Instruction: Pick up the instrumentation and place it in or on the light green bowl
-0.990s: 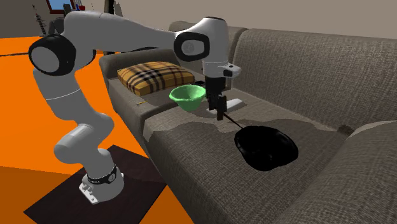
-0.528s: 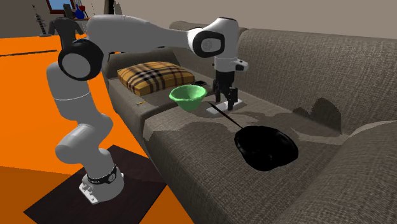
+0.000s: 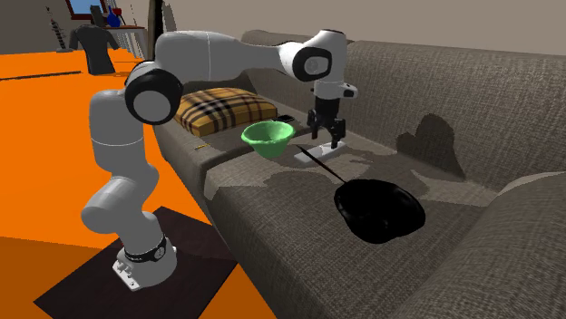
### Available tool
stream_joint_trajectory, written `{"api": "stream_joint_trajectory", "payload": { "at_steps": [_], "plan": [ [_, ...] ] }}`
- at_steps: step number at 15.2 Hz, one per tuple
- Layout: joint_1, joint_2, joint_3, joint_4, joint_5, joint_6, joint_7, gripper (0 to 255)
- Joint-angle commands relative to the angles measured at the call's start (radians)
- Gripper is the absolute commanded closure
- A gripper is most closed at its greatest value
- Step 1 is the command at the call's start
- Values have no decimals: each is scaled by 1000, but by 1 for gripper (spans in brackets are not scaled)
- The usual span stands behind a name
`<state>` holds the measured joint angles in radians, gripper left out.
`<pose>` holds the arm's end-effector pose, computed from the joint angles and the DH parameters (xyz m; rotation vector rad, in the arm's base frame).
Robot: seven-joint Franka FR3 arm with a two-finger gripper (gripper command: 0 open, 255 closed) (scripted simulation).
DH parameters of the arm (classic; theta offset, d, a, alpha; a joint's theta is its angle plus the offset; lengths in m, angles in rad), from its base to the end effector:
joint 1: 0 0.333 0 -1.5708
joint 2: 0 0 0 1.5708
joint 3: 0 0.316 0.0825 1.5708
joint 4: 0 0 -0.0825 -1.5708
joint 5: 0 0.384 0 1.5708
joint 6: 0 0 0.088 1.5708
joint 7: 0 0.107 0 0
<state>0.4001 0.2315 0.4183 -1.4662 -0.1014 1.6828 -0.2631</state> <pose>0.4549 0.4317 0.5573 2.6876 1.6155 0.0106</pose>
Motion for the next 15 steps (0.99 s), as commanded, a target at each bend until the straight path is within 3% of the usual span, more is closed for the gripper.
{"api": "stream_joint_trajectory", "payload": {
  "at_steps": [1, 6, 14, 15],
  "plan": [
    [3, 4, 2, -17, -1, 21, 2, 0],
    [-1, 0, 1, -84, -1, 84, 2, 0],
    [-1, 1, 1, -84, -1, 83, 2, 0],
    [-1, 1, 1, -84, -1, 83, 2, 255]
  ]
}}
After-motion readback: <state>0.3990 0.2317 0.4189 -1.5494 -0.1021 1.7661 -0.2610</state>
